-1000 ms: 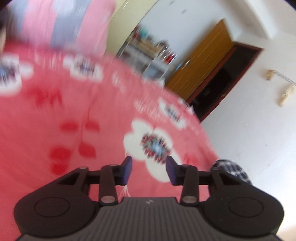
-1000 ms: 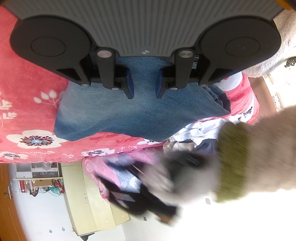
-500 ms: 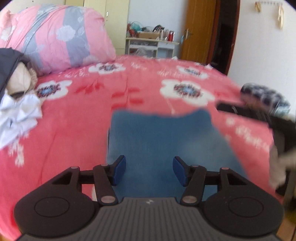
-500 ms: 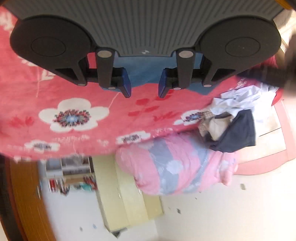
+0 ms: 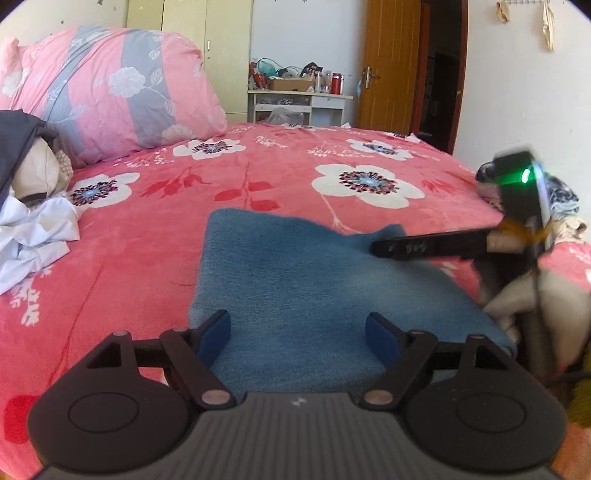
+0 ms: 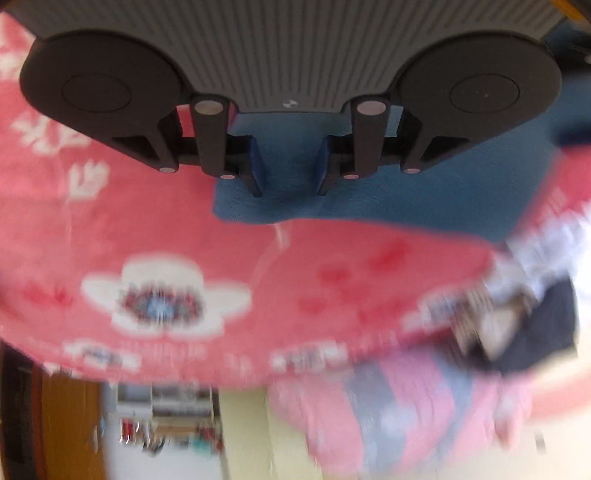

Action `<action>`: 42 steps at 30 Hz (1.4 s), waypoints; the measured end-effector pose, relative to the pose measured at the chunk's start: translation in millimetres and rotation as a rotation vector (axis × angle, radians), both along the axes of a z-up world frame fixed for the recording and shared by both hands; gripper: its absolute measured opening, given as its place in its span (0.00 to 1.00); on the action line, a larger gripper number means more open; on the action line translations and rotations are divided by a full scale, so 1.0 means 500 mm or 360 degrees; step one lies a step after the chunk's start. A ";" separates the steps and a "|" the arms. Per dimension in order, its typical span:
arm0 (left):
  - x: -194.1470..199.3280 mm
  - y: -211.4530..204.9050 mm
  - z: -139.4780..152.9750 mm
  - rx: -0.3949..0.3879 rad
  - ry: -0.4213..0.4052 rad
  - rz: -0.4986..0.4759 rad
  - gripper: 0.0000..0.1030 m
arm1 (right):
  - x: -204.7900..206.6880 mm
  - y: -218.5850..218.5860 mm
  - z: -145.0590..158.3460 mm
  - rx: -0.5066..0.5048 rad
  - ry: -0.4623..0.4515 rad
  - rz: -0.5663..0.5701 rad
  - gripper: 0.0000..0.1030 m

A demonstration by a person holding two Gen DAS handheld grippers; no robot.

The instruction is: Fold clothes

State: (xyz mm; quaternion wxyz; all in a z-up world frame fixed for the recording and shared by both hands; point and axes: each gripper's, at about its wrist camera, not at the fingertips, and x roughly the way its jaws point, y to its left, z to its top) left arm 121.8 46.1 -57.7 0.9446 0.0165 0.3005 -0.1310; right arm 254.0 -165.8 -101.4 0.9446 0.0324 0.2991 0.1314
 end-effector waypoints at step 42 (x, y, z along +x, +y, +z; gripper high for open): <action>-0.012 -0.034 0.013 0.0217 0.0055 0.0122 0.78 | -0.314 0.037 0.020 -0.0001 -0.0065 0.0042 0.29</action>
